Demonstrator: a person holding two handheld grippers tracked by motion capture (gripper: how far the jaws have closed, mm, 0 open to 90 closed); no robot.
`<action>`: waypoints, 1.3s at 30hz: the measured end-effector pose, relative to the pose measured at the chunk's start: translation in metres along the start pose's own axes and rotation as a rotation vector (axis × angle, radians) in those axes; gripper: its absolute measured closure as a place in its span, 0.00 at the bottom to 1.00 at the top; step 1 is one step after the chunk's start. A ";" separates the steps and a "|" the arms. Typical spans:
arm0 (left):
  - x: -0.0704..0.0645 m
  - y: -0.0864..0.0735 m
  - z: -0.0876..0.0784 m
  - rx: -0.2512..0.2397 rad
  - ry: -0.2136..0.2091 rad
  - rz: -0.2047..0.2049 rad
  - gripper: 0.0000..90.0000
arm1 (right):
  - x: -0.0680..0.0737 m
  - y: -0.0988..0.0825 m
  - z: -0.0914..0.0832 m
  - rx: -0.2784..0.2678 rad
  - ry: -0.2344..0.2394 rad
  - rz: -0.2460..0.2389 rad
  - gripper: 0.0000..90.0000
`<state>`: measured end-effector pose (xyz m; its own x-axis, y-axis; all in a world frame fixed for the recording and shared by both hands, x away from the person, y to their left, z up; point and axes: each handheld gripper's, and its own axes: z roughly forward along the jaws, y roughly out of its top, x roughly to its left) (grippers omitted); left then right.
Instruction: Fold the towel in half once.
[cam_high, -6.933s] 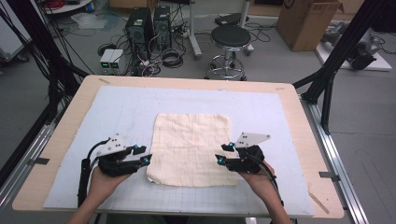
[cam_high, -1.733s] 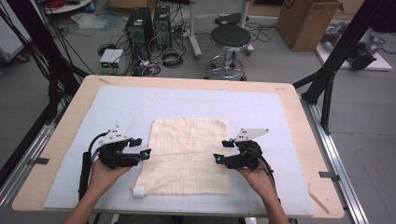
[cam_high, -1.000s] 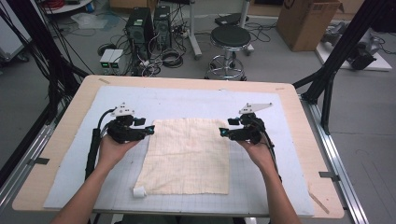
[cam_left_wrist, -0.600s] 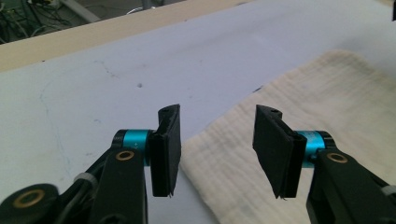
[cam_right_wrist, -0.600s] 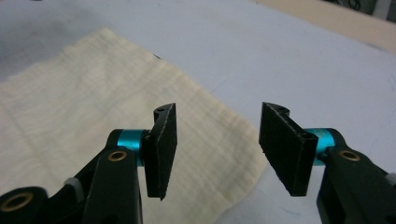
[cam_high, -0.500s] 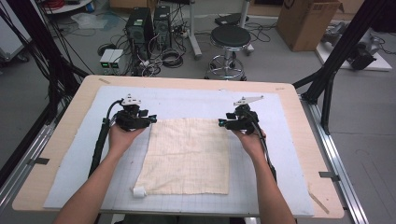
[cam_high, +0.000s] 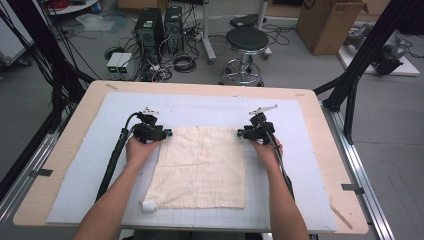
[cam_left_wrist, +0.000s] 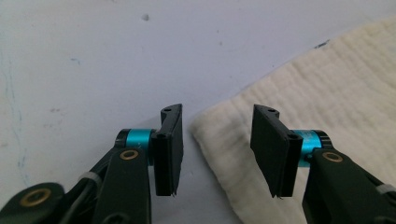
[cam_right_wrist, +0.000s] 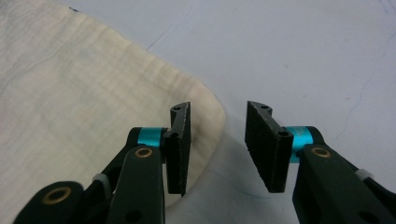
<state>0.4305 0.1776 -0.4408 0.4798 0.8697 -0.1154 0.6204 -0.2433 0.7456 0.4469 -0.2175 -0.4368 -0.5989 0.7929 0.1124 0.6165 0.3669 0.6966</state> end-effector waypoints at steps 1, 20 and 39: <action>0.000 0.000 0.000 0.004 0.003 -0.001 0.63 | 0.000 0.000 0.001 0.011 0.005 0.006 0.69; 0.003 0.008 -0.014 -0.058 0.040 0.036 0.97 | 0.001 0.005 -0.003 -0.038 0.085 0.018 0.96; 0.018 0.038 -0.037 -0.108 0.028 0.019 0.97 | 0.005 0.033 -0.023 -0.123 0.138 0.014 0.96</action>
<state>0.4401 0.2002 -0.3898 0.4721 0.8776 -0.0836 0.5402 -0.2130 0.8142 0.4524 -0.2124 -0.3967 -0.6599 0.7205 0.2130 0.5634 0.2869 0.7748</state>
